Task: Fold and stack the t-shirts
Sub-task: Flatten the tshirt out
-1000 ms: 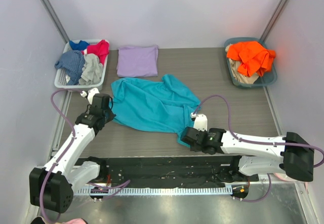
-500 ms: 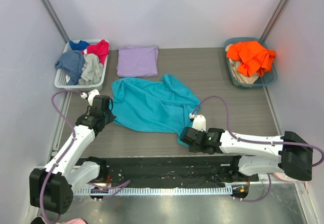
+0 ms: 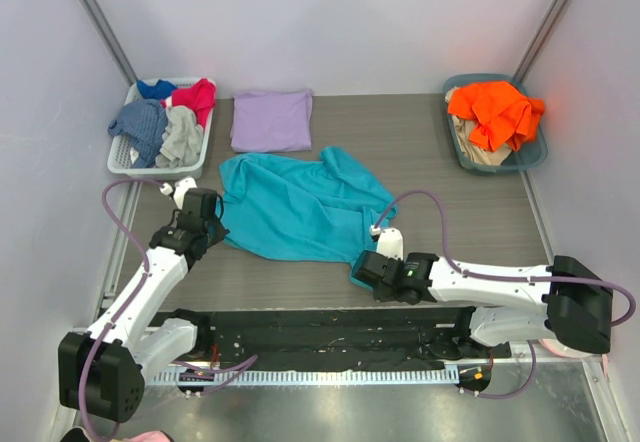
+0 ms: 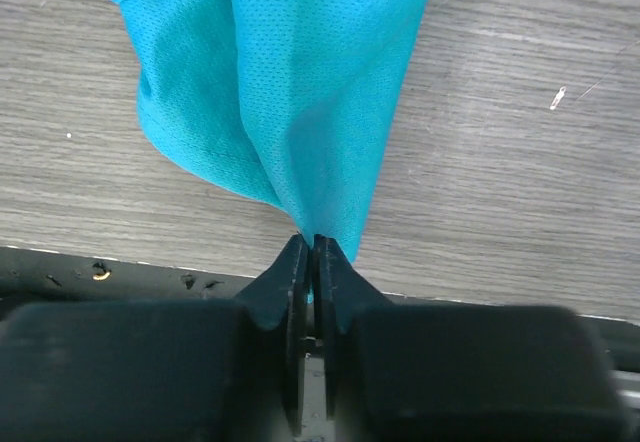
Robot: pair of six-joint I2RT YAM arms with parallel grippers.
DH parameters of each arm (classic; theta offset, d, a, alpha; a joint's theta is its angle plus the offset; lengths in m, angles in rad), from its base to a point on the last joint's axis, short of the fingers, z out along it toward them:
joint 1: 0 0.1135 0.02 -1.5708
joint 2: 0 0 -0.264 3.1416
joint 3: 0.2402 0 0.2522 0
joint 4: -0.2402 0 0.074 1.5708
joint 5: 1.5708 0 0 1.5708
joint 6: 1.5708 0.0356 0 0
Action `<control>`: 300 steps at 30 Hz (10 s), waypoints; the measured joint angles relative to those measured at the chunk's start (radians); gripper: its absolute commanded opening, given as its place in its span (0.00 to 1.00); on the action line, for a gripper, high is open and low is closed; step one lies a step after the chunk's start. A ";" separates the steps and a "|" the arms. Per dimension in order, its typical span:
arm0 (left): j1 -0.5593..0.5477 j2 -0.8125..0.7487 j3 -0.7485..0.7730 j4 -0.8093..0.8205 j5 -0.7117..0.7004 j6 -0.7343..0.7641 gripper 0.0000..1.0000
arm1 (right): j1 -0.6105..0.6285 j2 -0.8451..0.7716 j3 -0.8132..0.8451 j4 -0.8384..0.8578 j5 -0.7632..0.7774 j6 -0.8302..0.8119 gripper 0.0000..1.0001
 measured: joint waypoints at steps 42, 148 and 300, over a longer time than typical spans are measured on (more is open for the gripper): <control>0.000 -0.094 1.339 -0.570 0.085 0.184 0.00 | 0.000 -0.323 1.197 -0.051 0.449 -0.613 0.01; 0.061 -0.158 0.186 0.148 0.370 0.158 0.00 | -1.034 -0.438 0.265 0.288 -0.711 -0.543 0.01; 0.051 0.844 0.777 0.232 0.491 0.281 0.69 | -0.661 -0.064 -0.130 0.238 -0.099 -0.160 1.00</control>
